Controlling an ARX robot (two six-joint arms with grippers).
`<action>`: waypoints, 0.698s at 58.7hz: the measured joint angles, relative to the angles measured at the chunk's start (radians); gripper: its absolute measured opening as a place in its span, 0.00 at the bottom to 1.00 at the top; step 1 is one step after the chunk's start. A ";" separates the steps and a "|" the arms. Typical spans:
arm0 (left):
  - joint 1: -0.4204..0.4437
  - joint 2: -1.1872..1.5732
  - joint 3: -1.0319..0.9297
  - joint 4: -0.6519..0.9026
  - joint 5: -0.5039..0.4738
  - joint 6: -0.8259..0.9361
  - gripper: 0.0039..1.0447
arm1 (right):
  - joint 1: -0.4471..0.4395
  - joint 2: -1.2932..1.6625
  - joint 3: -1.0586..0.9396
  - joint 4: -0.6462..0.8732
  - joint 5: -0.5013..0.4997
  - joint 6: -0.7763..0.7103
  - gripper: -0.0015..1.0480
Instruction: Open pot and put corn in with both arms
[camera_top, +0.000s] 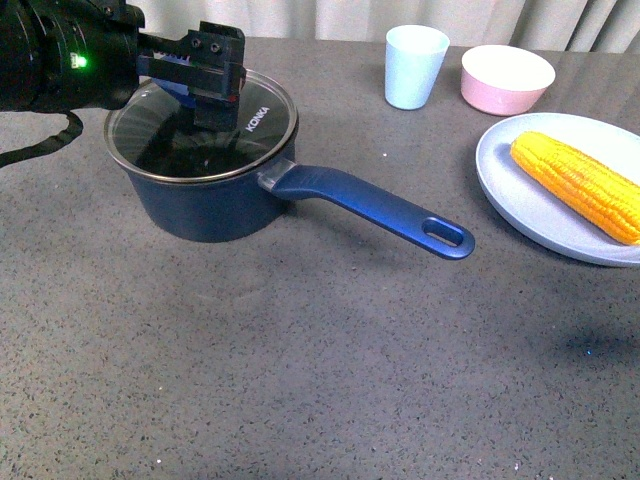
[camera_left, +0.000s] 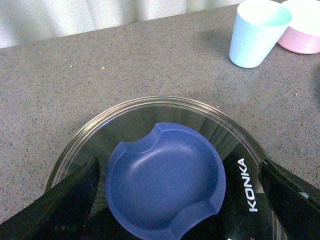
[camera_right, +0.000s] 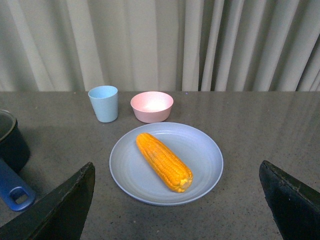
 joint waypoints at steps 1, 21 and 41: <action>0.000 0.002 0.002 -0.001 0.000 0.000 0.92 | 0.000 0.000 0.000 0.000 0.000 0.000 0.91; -0.005 0.045 0.052 -0.019 -0.010 -0.003 0.92 | 0.000 0.000 0.000 0.000 0.000 0.000 0.91; -0.012 0.074 0.087 -0.041 -0.033 -0.008 0.92 | 0.000 0.000 0.000 0.000 0.000 0.000 0.91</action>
